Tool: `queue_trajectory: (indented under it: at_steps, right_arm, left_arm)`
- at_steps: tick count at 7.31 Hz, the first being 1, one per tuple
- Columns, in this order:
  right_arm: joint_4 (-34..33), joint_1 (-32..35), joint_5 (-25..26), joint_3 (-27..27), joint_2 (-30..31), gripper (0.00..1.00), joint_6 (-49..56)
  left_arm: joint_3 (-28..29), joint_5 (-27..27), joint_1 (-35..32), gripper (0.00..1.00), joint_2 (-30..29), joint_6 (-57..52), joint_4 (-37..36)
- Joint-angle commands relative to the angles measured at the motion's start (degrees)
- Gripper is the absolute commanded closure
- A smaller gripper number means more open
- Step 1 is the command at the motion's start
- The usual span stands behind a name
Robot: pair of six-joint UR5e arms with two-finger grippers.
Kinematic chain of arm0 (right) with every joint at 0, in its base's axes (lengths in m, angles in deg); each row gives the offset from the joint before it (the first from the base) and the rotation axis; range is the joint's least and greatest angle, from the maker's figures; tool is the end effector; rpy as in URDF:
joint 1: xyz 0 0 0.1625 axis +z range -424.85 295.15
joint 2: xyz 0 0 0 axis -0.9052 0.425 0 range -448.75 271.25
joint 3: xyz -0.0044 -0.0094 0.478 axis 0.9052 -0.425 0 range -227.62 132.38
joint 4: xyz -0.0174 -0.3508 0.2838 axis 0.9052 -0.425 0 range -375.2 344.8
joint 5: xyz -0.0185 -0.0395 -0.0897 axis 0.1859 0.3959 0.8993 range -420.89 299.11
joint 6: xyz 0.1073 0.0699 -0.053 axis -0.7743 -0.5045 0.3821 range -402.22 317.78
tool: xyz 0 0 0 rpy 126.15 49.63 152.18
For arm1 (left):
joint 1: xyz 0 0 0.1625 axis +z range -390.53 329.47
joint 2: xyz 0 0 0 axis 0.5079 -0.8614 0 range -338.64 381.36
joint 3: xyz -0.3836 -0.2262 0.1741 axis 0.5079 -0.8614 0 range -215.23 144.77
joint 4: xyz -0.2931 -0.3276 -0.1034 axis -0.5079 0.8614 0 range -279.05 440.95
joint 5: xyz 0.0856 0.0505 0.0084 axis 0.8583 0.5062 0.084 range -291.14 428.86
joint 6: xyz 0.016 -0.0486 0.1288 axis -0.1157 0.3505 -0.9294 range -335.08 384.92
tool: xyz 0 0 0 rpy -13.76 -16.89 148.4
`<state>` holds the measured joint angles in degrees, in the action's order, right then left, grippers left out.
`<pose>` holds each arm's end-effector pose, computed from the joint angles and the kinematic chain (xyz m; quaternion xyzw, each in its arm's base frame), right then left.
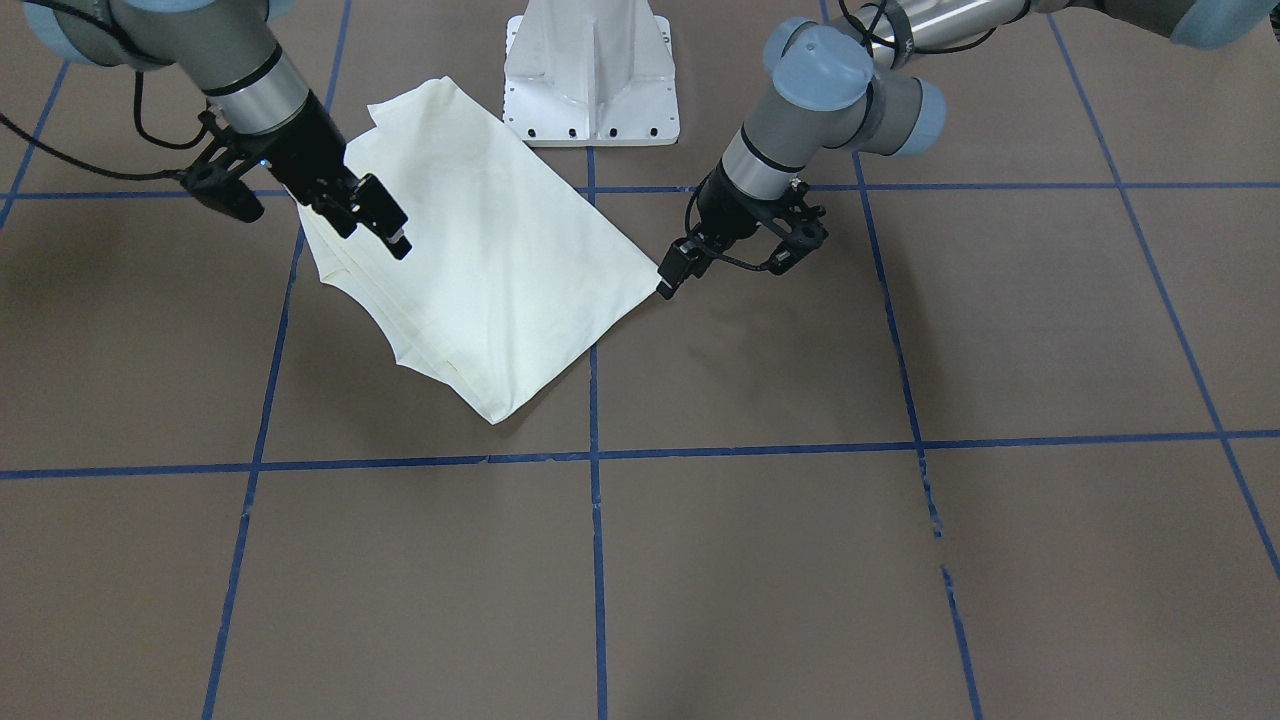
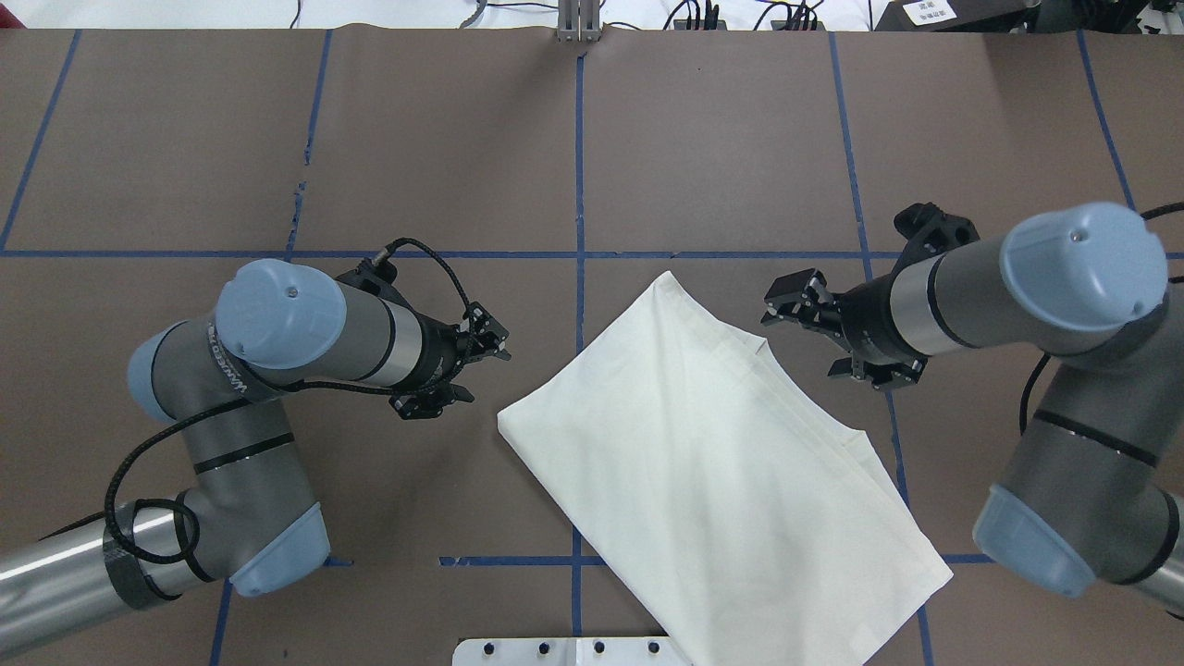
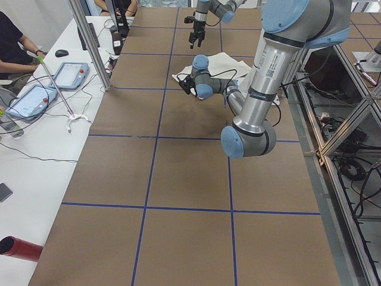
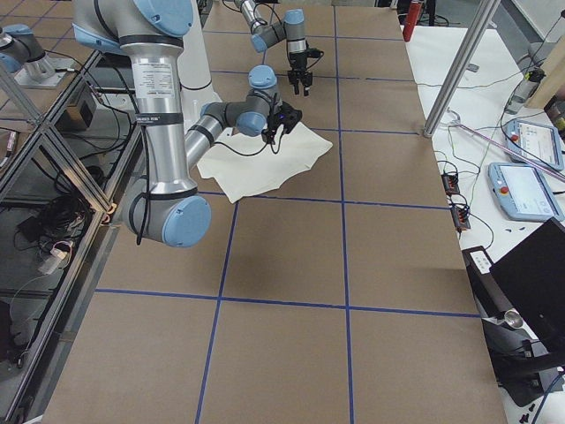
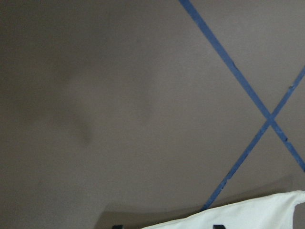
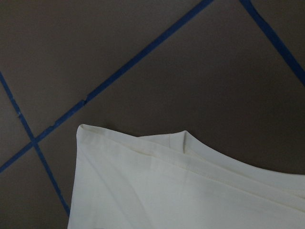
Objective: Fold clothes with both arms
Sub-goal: 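Grasp the bundle's far corner with the left gripper and pull it away from the robot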
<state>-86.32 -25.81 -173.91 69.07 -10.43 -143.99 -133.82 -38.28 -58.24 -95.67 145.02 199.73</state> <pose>-0.4132 -0.4371 0.3480 -0.0595 -0.4974 0.2827 0.8180 0.6037 -0.4216 0.3045 -0.1370 0.5242 -0.3350 0.7709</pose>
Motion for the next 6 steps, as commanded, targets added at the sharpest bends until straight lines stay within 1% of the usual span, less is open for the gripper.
queue_trajectory:
  at_steps: [1, 3, 6]
  right_arm:
    - [0.28, 2.54, -1.86, -3.3, -1.16, 0.0, 2.89]
    - [0.37, 2.28, -1.68, -3.84, -1.33, 0.0, 2.98]
    - [0.37, 2.19, -1.6, -4.89, -2.2, 0.0, 2.98]
  left_arm:
    - [3.92, 0.17, 1.87, 0.3, -2.49, 0.22, -0.74]
    - [4.55, 0.17, 2.48, 0.32, -2.94, 0.31, -0.83]
    - [4.73, 0.26, 3.97, 0.44, -2.6, 0.48, -0.83]
